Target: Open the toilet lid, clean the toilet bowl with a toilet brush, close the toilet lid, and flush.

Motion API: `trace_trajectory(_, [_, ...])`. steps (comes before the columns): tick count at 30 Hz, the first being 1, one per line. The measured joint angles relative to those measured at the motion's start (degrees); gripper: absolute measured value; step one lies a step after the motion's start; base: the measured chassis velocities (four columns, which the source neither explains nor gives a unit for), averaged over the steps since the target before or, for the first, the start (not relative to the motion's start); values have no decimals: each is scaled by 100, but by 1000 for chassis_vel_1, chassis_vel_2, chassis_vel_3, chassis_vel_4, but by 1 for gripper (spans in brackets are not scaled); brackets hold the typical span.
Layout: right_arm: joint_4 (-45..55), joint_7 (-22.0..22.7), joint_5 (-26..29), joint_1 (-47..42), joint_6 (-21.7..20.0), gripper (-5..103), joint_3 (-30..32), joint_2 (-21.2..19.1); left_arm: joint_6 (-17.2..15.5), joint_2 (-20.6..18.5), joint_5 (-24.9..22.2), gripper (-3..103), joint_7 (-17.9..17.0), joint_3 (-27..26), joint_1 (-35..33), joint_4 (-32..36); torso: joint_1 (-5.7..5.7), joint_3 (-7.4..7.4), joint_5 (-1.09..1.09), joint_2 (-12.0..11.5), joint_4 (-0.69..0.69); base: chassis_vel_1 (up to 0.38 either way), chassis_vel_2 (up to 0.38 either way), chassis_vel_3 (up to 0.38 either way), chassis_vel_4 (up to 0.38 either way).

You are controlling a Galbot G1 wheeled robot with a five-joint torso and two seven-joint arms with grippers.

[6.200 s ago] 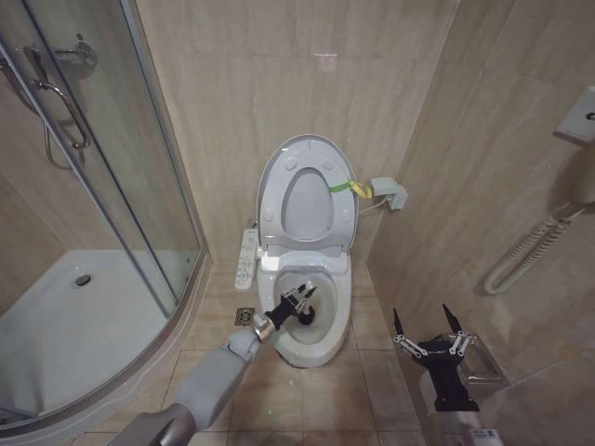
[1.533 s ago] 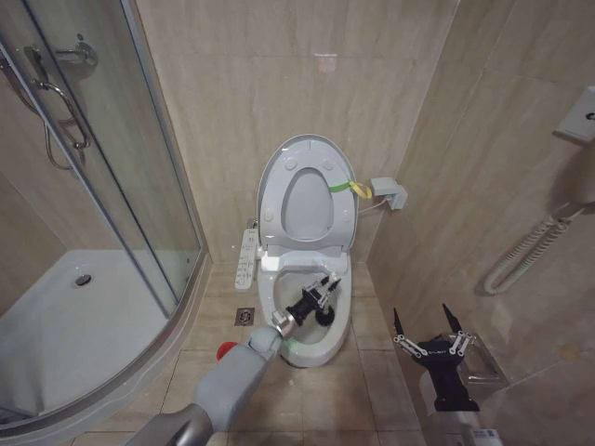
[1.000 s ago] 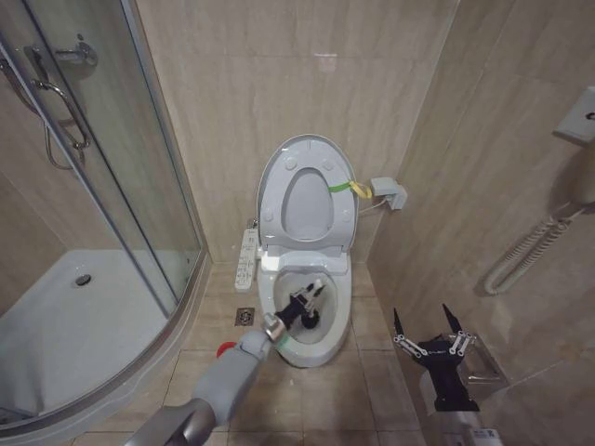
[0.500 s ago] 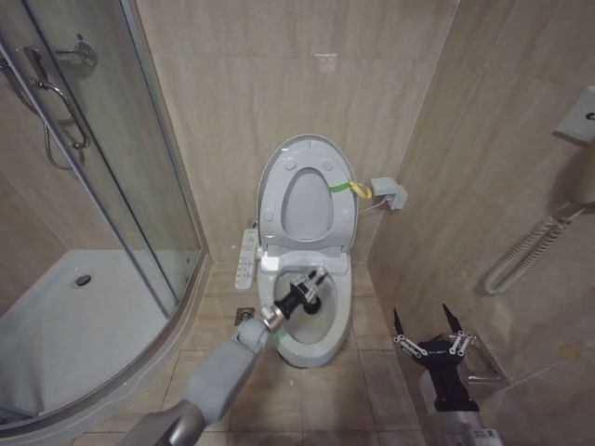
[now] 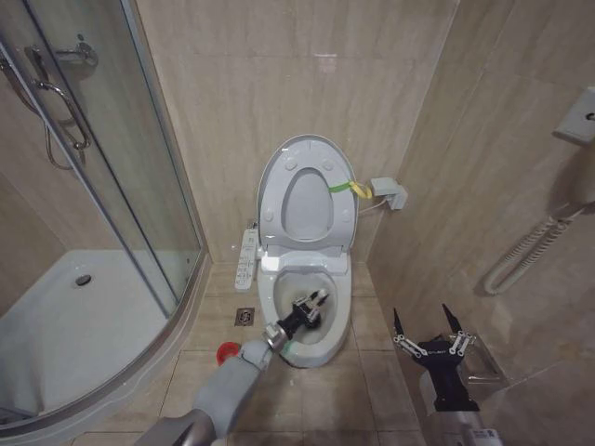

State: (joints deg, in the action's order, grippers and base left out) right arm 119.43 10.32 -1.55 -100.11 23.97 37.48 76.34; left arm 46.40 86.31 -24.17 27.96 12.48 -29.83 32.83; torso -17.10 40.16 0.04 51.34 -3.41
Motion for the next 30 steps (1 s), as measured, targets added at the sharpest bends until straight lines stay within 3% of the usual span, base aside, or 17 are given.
trace_trajectory(6, [0, 0, 0, 0, 0, 100, 0, 0, -6, -163, -26, 21, 35, -231, 111, 79, 0, 1, 0, 0, 2, 0, 0, 0, 0])
trace_trajectory(10, [0, 0, 0, 0, 0, 100, 0, 0, -80, -315, -51, 21, -170, -201, -9, 969, 0, 0, 0, 0, 0, 0, 0, 0, 0])
trace_trajectory(15, [0, 0, 0, 0, 0, 100, 0, 0, -187, -375, -50, 21, -326, 59, -228, 1521, 0, 0, 0, 0, 0, 0, 0, 0, 0])
trace_trajectory(21, [0, 0, 0, 0, 0, 100, 0, 0, -183, -252, -42, 21, -342, 256, -375, 1506, 0, 0, 0, 0, 0, 0, 0, 0, 0])
trace_trajectory(30, [0, 0, 0, 0, 0, 100, 0, 0, -83, -77, -201, 21, -147, 86, -291, 780, 0, 0, 0, 0, 0, 0, 0, 0, 0])
